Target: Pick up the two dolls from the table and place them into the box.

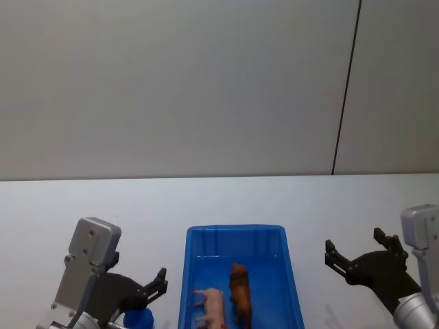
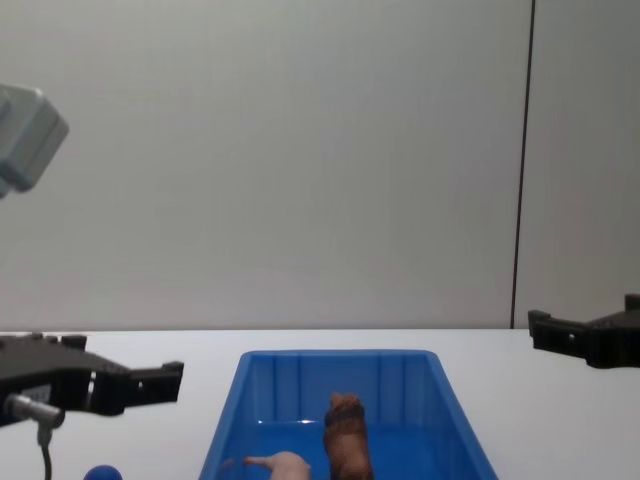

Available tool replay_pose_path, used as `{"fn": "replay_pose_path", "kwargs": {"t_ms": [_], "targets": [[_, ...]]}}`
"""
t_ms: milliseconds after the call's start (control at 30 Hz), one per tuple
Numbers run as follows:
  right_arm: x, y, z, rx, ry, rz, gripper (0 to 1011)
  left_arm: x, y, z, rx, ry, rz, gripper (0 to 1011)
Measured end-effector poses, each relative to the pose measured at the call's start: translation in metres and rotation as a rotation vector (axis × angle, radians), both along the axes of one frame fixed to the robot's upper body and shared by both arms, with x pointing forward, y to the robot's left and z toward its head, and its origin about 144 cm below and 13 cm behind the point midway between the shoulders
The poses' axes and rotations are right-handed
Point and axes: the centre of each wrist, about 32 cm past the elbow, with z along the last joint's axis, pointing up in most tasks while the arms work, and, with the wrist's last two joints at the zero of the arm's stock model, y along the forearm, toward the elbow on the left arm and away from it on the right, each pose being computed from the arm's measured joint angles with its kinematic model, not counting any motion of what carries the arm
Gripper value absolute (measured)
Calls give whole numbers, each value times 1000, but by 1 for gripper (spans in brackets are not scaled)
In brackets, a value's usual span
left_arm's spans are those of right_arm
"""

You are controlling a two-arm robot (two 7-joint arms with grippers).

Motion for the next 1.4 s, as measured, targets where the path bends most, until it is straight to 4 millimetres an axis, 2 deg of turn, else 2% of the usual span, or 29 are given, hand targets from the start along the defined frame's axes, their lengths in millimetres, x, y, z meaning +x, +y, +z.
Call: {"fn": "replay_pose_path", "kwargs": {"t_ms": [867,1033,1067,1167,1200,1267,1300,1400], "targets": [[0,0,0,-1,0,-2,1001,17,20,-27,-9,160,-49,979],[0,0,0,-1,0,-2,1001,17,23,-32,-9,185,-40,862],[0,0,0,-1,0,-2,1001,17,24,-33,-9,188,-39,808],[0,0,0,-1,0,-2,1001,17,25,-36,-10,200,-34,756],[0,0,0,-1,0,-2,1001,16,26,-37,-10,204,-31,703],[0,0,0,-1,0,-2,1001,16,27,-38,-12,208,-29,658],[0,0,0,-1,0,-2,1001,16,27,-39,-14,210,-28,598],[0,0,0,-1,0,-2,1001,15,28,-40,-18,213,-23,535]]}}
